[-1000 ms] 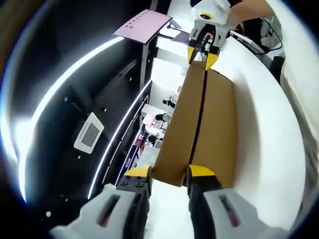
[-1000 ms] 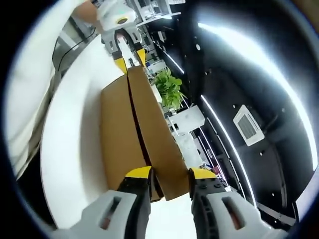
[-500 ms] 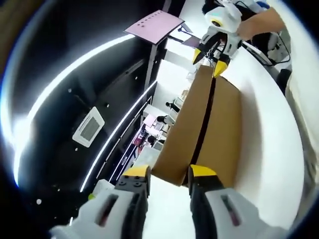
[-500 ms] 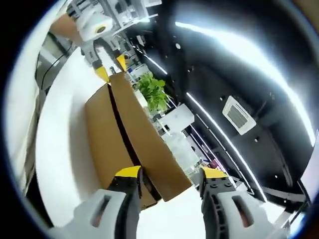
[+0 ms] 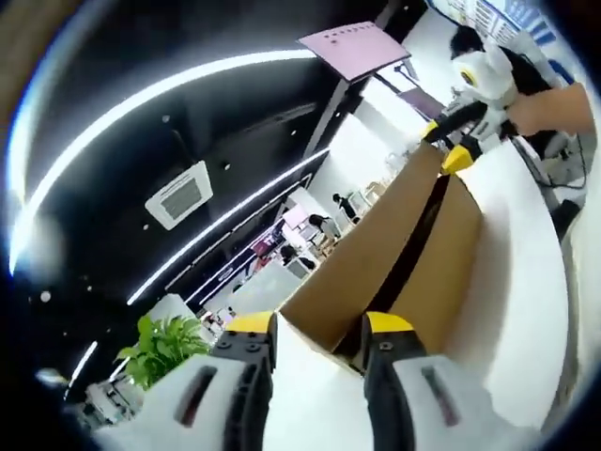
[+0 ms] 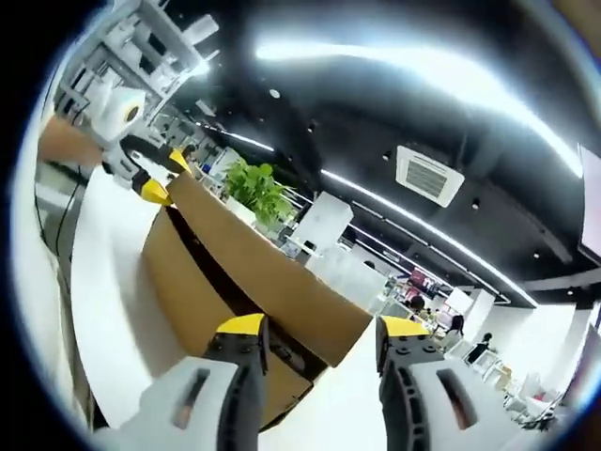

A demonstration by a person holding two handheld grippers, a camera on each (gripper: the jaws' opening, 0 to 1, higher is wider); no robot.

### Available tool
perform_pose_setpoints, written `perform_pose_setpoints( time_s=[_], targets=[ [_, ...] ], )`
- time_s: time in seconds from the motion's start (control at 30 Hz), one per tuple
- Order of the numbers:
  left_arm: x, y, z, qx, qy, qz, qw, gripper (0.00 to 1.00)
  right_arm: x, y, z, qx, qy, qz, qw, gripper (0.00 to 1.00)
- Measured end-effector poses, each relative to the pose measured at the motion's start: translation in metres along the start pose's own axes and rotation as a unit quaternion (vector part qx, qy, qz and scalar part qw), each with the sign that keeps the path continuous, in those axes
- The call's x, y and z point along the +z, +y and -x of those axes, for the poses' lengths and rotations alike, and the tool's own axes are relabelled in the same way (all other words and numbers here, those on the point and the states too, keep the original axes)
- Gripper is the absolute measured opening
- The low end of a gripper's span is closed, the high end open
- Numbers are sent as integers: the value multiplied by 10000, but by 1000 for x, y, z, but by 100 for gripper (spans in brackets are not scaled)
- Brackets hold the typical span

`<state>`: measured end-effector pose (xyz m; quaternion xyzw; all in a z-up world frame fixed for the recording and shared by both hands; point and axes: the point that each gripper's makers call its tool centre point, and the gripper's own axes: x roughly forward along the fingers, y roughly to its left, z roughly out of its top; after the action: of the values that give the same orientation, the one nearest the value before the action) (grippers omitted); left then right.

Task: Operate the shoe box by opening the lid, removing the specified soft item, and placing it in the target area until the item is outside and the box remains undamaged.

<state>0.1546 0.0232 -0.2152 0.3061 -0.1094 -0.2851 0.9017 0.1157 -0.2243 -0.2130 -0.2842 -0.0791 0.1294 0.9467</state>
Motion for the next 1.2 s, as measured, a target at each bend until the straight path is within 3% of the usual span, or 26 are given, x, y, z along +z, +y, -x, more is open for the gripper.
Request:
perform_pose_setpoints(
  time_s=[0.1,0.27,0.5,0.67,0.83,0.97,1.2],
  targets=[
    [-2,0,0,-23,32,545,9985,36,0,-1,-2,-63,0,-180,9998,44],
    [0,-1,-1,26,-21,633,9980,32,-1,-2,-3,-105,-63,-591,9982,42],
    [5,-1,-2,-98,-86,1198,9927,36,1,-1,-5,-200,-160,-619,9978,44],
    [9,-1,-2,-145,-148,1338,9908,38,3,-6,-11,-381,-147,-436,9982,43],
    [12,-6,-3,-228,-170,1084,9937,46,5,-10,-14,-478,-224,-463,9975,42],
    [14,-9,-4,-308,-198,1125,9930,50,19,-5,-17,-339,-611,-422,9967,56],
    [17,-8,-2,-429,-282,1375,9892,52,9,-11,-25,-500,-341,-473,9970,46]
  ],
)
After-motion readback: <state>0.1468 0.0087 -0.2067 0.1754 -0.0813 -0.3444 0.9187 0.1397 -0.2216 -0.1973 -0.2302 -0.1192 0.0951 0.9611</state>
